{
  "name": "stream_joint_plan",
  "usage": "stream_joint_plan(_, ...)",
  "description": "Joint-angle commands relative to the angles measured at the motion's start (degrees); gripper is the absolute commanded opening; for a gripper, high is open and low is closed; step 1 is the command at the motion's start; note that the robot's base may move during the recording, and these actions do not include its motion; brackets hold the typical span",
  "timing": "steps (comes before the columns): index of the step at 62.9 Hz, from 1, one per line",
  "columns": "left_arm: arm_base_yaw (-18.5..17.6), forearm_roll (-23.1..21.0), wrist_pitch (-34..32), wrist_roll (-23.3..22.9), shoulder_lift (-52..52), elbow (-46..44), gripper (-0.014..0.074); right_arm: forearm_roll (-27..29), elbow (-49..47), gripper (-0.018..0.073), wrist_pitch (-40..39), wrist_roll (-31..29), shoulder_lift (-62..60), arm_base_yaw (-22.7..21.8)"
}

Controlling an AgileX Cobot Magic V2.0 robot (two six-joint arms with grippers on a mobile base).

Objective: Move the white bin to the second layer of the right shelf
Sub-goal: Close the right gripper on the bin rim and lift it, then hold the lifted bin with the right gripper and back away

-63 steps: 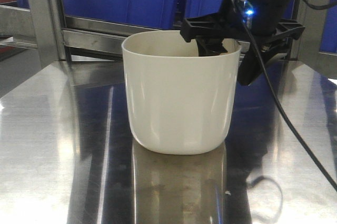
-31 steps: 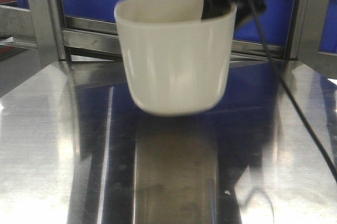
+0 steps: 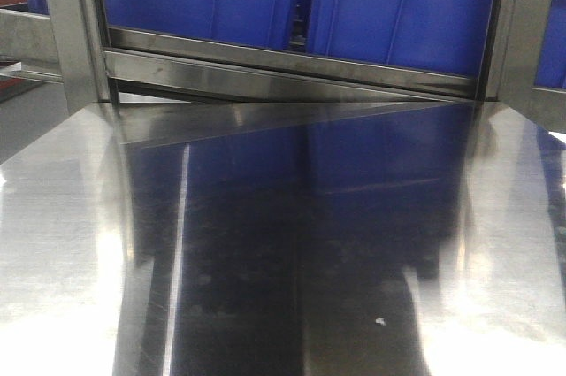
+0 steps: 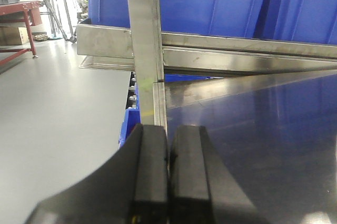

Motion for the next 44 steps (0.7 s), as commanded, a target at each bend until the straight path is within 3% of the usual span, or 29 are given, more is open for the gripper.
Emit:
stream_joint_plan(1, -0.2, -0.3, -4.8, -0.2, -0.8, 2.1, 0.0085, -0.8, 3.8, 0.0057, -8.9, -0.2, -7.0, -3.0)
stream_joint_plan(14, -0.2, -0.3, -4.8, -0.2, -0.8, 2.1, 0.0085, -0.4, 18.6, 0.0057, -14.8, -0.2, -20.6, -7.9)
stream_joint_plan(26, -0.2, -0.3, -4.8, -0.2, -0.8, 2.1, 0.0085, -0.3, 28.0, 0.0057, -17.1, -0.2, -30.6, -9.7)
stream_joint_plan(44, -0.2, -0.3, -4.8, -0.2, -0.8, 2.1, 0.0085, -0.3, 30.4, 0.0057, -17.0, -0.2, -34.8, -9.9)
